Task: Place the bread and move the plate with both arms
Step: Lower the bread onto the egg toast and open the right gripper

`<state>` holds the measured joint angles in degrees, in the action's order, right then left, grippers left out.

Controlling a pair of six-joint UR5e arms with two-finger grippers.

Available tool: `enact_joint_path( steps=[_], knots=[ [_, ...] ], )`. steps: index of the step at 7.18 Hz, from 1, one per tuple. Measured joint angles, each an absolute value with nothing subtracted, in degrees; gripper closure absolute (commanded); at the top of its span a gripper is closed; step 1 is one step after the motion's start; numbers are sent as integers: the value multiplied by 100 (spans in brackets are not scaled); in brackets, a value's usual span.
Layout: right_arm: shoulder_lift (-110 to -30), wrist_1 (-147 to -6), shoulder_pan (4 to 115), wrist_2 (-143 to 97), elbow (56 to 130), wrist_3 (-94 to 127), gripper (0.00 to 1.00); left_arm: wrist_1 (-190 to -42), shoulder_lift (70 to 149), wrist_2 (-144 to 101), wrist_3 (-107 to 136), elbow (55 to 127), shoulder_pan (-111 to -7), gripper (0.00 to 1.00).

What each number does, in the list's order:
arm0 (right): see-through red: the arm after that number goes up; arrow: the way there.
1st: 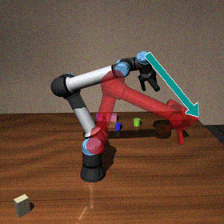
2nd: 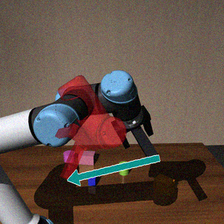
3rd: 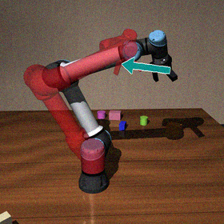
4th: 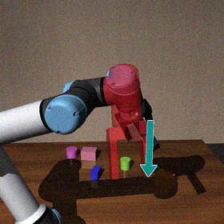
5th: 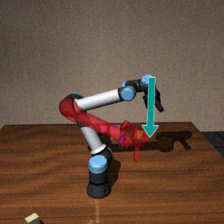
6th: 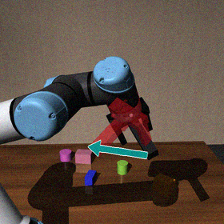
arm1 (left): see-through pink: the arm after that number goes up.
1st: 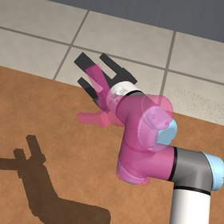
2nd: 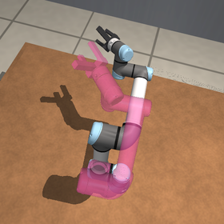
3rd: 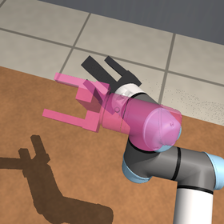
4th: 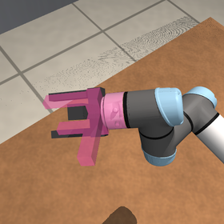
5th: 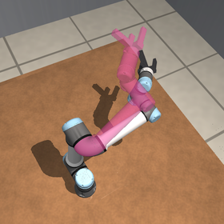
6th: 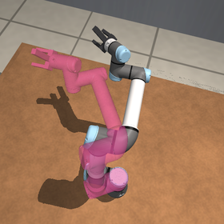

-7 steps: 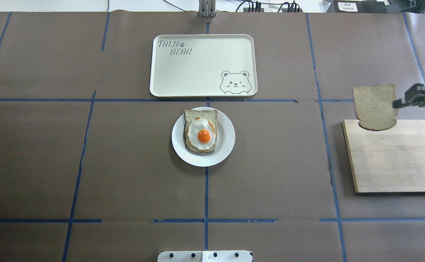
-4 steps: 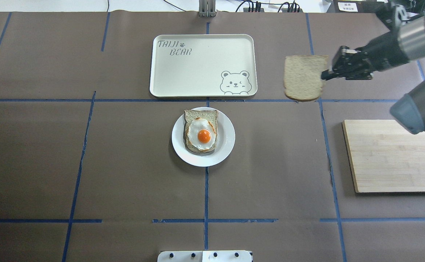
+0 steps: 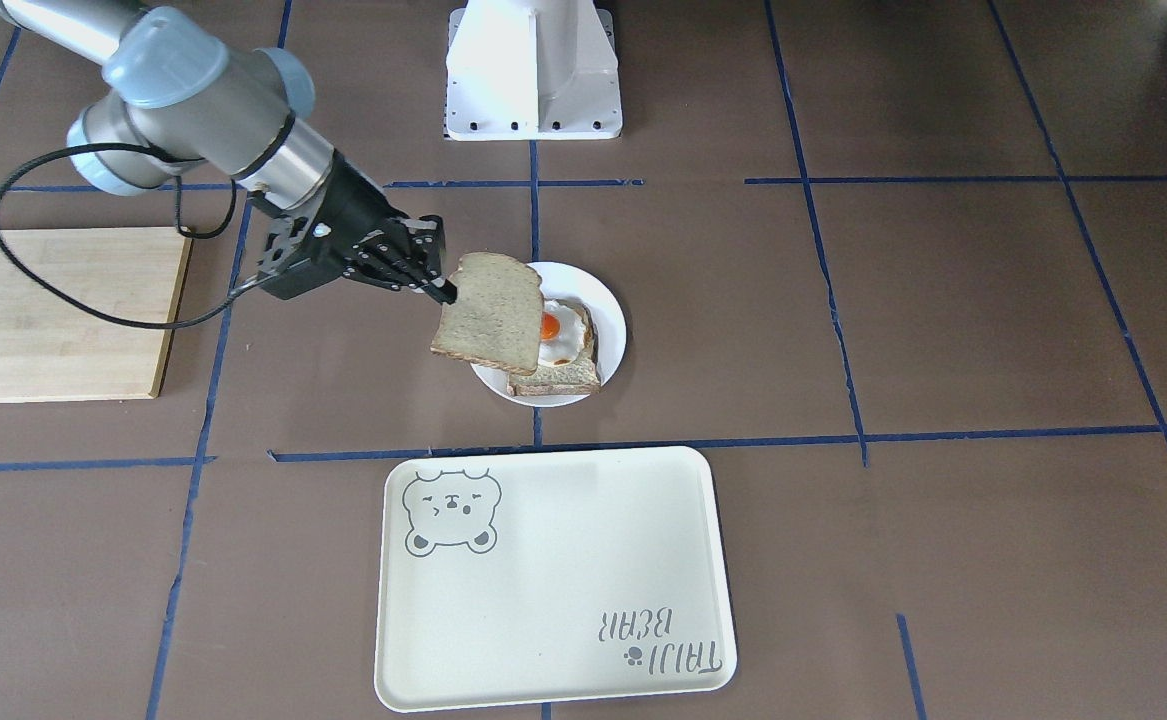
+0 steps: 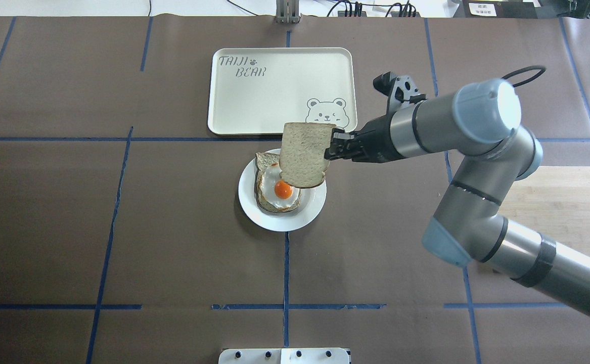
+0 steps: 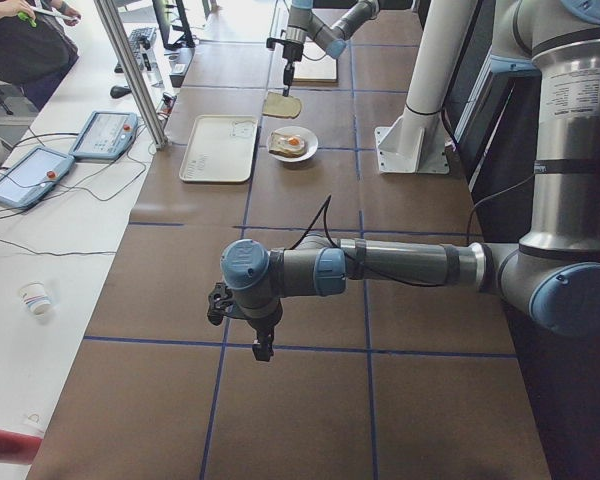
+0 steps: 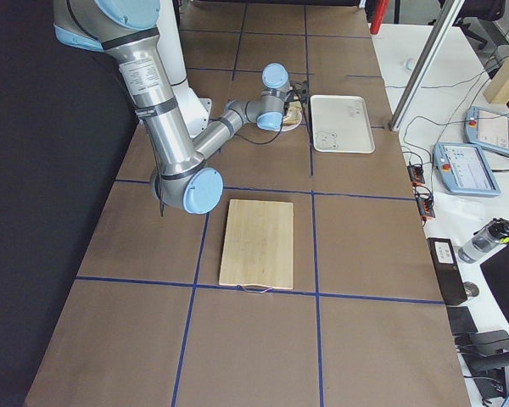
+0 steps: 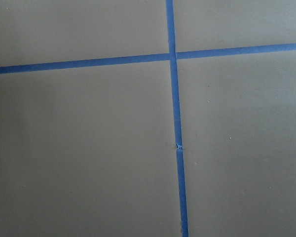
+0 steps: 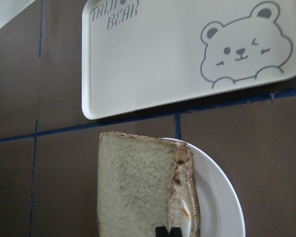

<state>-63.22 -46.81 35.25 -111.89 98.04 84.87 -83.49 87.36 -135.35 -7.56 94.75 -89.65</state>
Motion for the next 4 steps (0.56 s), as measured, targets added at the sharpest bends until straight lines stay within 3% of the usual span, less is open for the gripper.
enact_joint_path(
  steps=[3, 4],
  knots=[
    [-6044, -4678, 2790, -10317, 9246, 8416, 98, -8350, 8736, -13541, -756, 9466, -8965, 0],
    [-6012, -4680, 2707, -10214, 9088, 8390, 81, -8354, 8736, -13543, -754, 9457, -8965, 0]
  ],
)
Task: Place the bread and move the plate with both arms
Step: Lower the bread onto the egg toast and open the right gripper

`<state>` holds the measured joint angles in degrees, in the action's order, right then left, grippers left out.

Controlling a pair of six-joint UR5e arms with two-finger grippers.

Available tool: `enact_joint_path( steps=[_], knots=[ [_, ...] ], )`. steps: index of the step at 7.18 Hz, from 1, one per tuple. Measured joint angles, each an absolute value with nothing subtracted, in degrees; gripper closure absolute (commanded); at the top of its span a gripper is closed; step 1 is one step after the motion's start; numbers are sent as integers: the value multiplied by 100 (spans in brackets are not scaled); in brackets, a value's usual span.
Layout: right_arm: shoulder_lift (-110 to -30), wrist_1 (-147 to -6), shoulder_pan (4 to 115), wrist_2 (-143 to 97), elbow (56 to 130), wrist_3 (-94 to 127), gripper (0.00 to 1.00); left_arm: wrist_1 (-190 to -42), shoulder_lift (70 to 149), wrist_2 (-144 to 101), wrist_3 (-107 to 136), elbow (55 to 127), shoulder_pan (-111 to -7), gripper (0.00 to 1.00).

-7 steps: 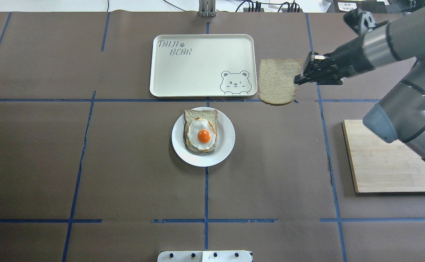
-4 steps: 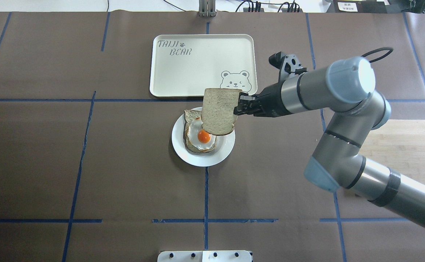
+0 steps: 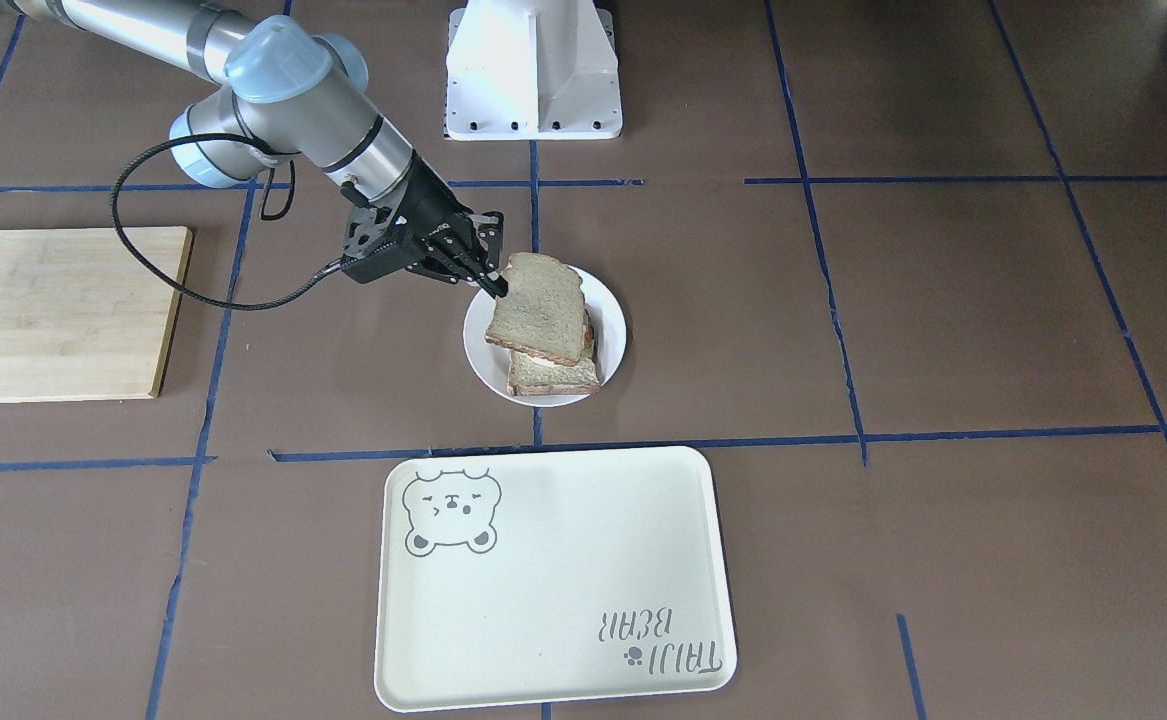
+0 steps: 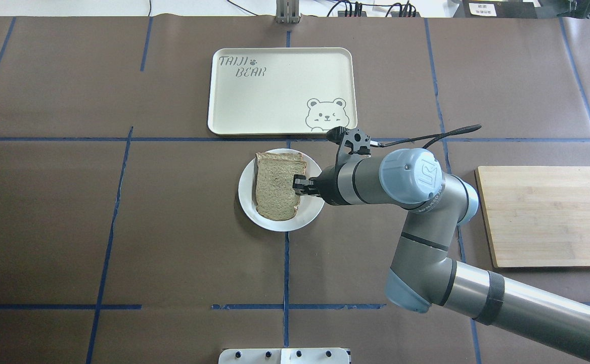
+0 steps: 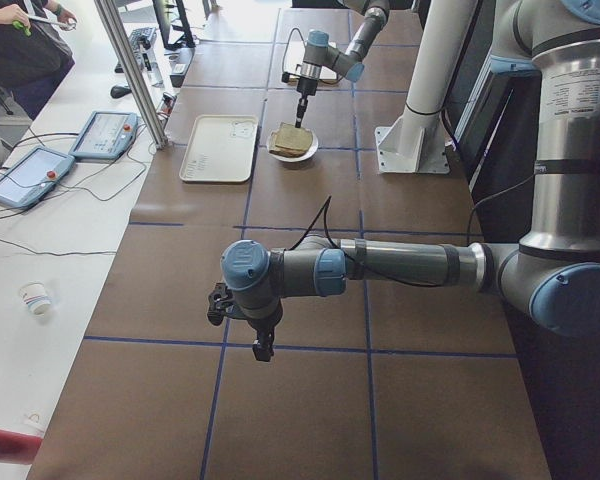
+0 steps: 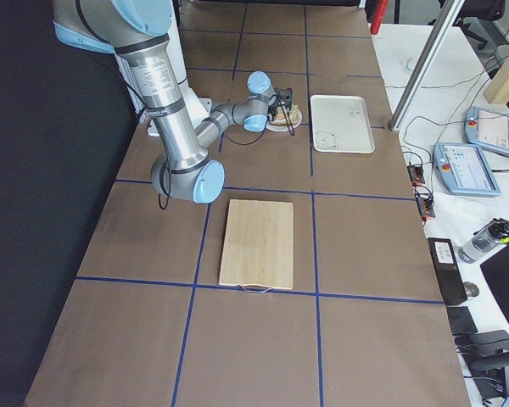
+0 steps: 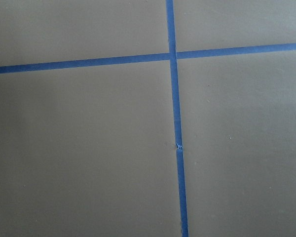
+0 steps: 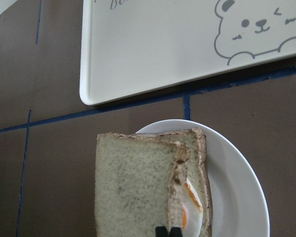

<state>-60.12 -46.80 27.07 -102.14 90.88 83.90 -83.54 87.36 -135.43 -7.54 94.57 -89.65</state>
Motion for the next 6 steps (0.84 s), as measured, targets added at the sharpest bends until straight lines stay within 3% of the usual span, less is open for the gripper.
enact_joint_path(
  steps=[1, 2, 6],
  knots=[
    [-6000, -4678, 2655, -10113, 8985, 8368, 19, -8364, 8736, -13544, -748, 9454, -8965, 0],
    [-5997, -4679, 2634, -10059, 8940, 8362, 0, -8371, 8736, -13542, -743, 9462, -8962, 0],
    [-6007, -4687, 3033, -10198, 9007, 8364, 0, -8428, 8824, -13541, -593, 9511, -8940, 0]
  ],
)
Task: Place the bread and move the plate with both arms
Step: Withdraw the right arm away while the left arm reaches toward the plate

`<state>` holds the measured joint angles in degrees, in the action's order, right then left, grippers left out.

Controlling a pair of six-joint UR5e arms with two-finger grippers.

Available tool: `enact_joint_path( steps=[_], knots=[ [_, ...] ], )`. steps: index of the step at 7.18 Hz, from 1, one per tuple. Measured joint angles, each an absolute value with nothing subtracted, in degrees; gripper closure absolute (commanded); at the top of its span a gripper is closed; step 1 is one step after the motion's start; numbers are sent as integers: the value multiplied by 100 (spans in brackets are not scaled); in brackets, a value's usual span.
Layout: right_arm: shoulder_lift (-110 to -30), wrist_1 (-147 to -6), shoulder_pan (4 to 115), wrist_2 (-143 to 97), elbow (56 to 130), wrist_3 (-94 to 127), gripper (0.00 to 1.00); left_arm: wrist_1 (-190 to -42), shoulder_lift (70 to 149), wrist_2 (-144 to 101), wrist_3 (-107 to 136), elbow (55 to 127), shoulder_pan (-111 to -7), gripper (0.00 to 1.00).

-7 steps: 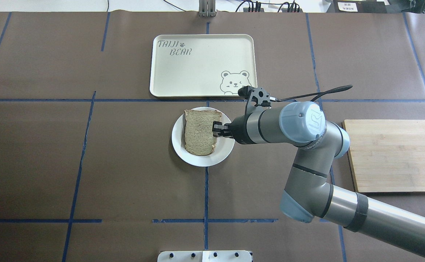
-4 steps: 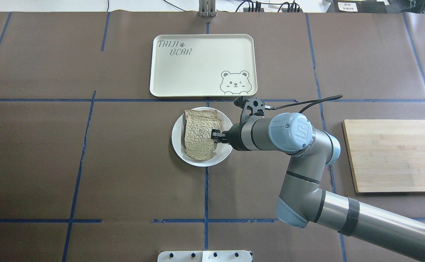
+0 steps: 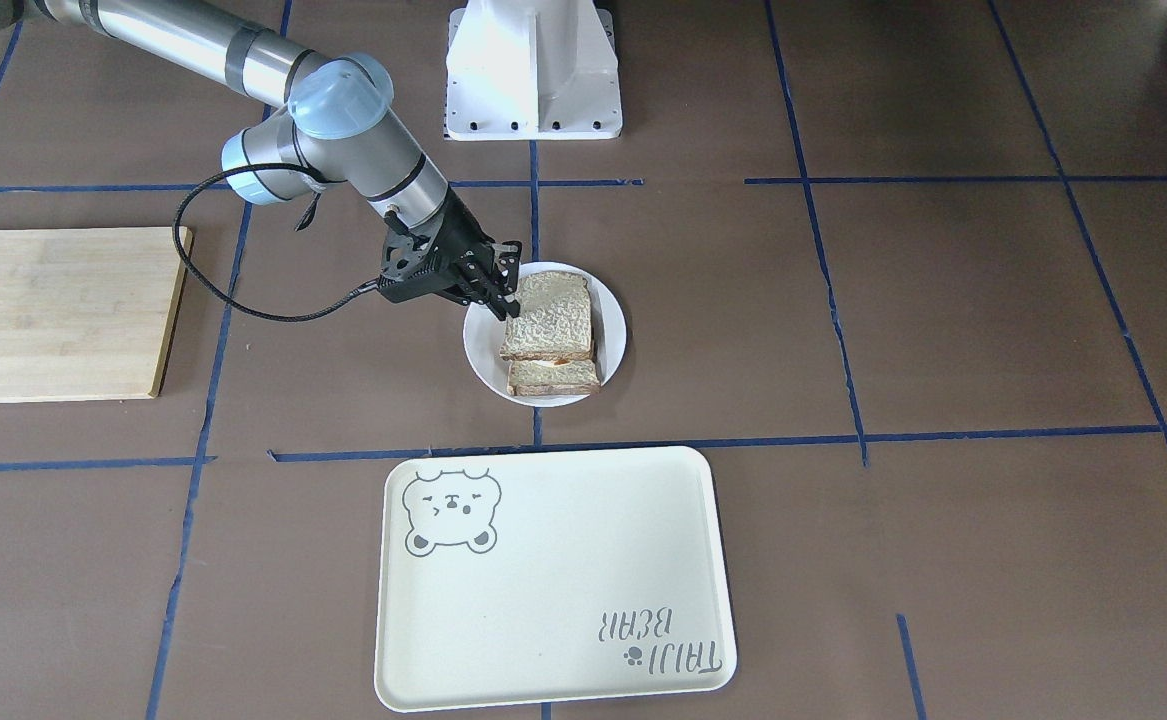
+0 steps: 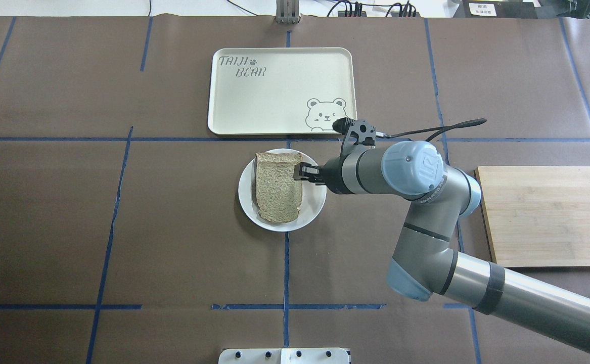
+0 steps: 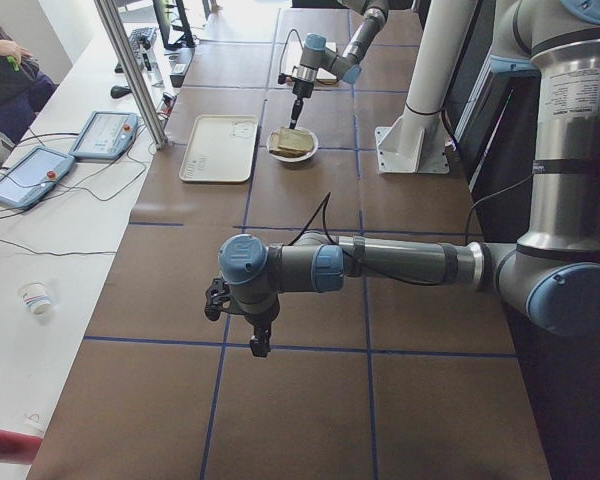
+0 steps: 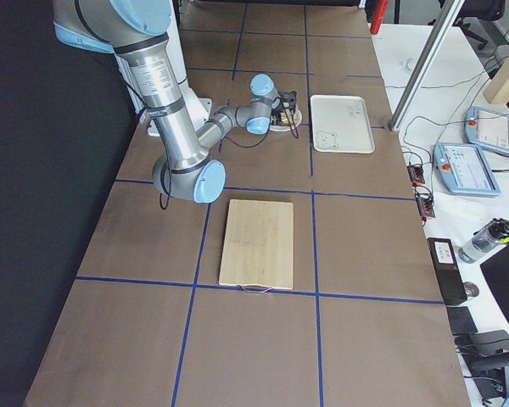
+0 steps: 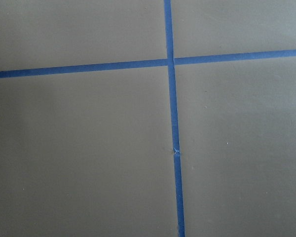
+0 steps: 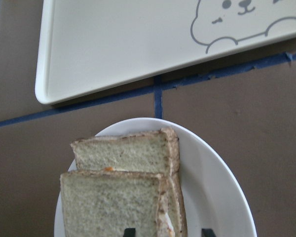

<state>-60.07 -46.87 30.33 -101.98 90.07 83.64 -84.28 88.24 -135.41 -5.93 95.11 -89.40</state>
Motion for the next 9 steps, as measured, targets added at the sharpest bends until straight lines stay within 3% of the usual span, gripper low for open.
enact_joint_path(
  steps=[3, 6, 9],
  knots=[
    [-6268, -5700, 4363, -11388, 9457, 8032, 0, -9349, 8937, -13786, -294, 9512, -8581, 0],
    [-6701, -8477, 5466, -11987, 10390, 5339, 0, -10970, 9231, -13990, 2273, 9495, -7669, 0],
    [-7754, -9393, 6590, -12184, 10694, 2494, 0, -12303, 9816, -13975, 5222, 9430, -6761, 0]
  ],
)
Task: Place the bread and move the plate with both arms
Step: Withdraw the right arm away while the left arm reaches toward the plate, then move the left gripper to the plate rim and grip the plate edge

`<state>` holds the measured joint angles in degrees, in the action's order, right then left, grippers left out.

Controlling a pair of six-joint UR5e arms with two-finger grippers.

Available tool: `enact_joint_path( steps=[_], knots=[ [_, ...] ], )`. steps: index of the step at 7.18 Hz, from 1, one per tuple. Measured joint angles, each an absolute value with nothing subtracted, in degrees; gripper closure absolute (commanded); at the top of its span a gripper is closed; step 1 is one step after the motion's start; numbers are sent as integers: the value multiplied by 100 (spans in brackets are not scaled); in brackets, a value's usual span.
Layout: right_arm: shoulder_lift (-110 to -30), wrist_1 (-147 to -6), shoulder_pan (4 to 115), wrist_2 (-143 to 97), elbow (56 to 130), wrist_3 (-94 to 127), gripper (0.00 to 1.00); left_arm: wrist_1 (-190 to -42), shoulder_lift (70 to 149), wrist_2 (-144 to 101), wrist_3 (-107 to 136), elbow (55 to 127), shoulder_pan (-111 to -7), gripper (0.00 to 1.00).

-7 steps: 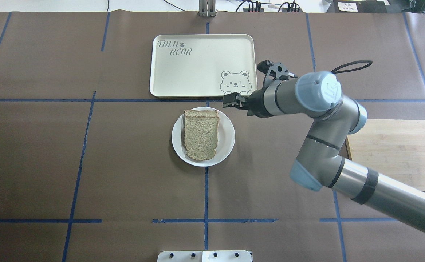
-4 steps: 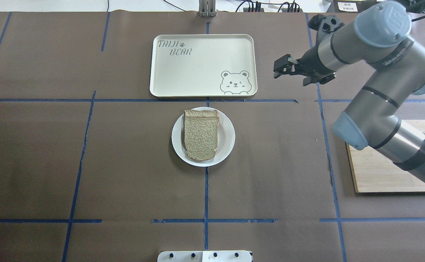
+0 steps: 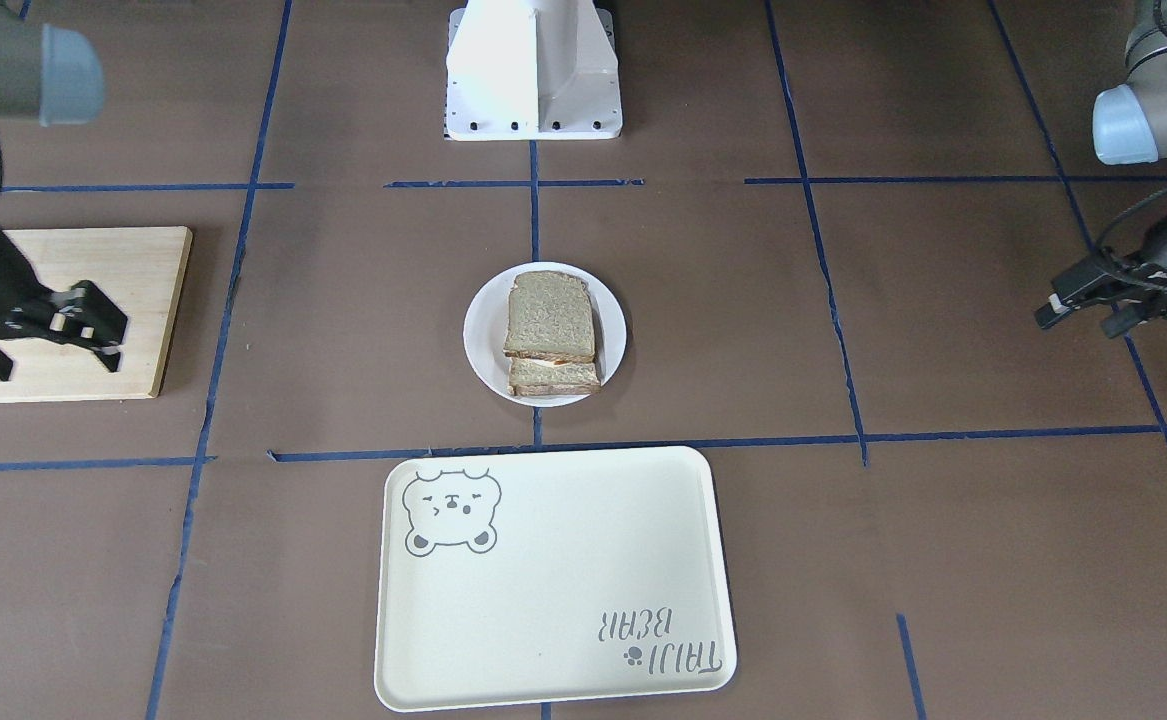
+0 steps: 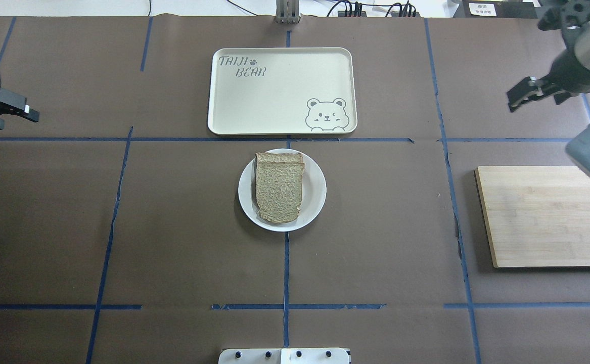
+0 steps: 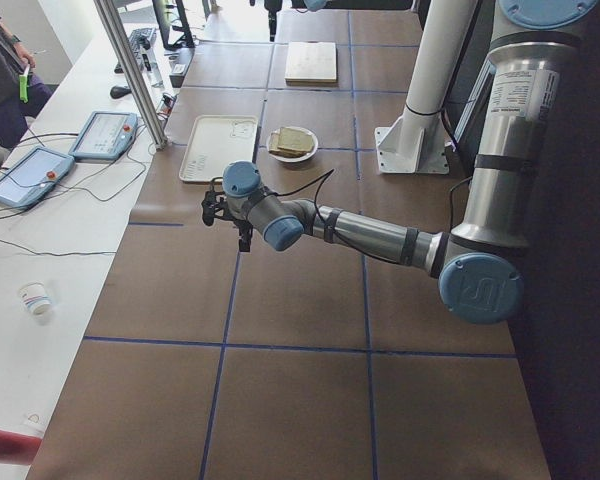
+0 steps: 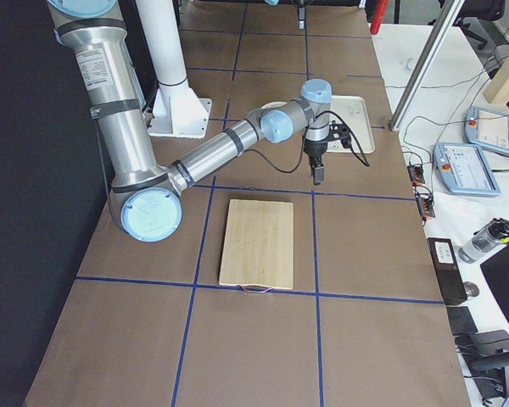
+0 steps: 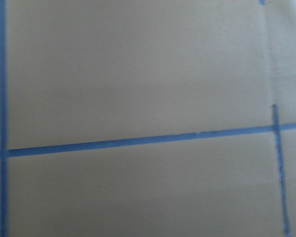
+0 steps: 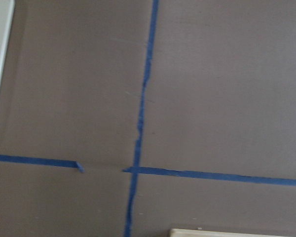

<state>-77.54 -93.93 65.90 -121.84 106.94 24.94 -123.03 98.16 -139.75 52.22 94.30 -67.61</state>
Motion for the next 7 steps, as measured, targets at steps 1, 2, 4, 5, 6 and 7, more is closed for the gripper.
enact_joint_path(
  steps=[1, 2, 4, 5, 6, 7],
  knots=[
    [-8171, -9406, 7001, -12511, 10666, 1731, 0, -12606, 10009, -13937, 5981, 9397, -6530, 0],
    [-8565, -9397, 7421, -12867, 10618, 1034, 0, -13073, 10125, -13802, 6685, 9325, -6279, 0],
    [-9097, -9388, 8100, -13294, 10512, 141, 0, -14331, 10248, -13164, 8347, 9202, -5618, 0],
    [-9151, -9385, 8222, -13442, 10354, 19, 0, -14806, 10370, -12709, 9228, 9184, -5149, 0],
    [-9153, -9378, 8267, -13537, 10185, -42, 0, -15177, 10527, -12144, 10059, 9180, -4592, 0],
    [-9158, -9373, 8305, -13576, 10098, -69, 0, -15510, 10612, -11570, 10583, 9157, -4123, 4]
  ],
)
